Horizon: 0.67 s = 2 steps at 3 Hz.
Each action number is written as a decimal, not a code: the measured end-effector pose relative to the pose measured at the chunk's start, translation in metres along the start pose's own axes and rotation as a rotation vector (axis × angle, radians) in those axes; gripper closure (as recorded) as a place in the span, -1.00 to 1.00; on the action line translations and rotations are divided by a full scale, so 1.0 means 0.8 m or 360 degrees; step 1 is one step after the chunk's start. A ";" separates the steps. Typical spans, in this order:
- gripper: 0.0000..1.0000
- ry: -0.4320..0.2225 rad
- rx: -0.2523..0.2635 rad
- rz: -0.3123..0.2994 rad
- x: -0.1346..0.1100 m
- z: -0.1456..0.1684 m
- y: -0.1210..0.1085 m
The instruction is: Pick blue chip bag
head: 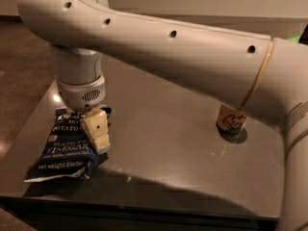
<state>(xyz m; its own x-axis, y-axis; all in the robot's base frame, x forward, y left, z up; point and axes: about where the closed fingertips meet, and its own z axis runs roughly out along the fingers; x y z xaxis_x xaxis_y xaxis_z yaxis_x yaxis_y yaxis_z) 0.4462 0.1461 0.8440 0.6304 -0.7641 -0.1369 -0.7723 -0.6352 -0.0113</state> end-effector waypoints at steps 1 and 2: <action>-0.05 0.0007 -0.0016 0.0021 0.000 0.001 0.002; 0.42 -0.0002 0.0009 0.0057 -0.001 -0.013 0.003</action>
Offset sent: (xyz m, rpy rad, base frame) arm -0.0028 -0.0084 0.0254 0.0028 0.0045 -0.0666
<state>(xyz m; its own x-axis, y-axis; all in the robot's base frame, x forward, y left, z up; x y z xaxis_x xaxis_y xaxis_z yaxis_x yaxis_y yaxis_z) 0.4450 0.1439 0.8541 0.6024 -0.7861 -0.1383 -0.7947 -0.6069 -0.0120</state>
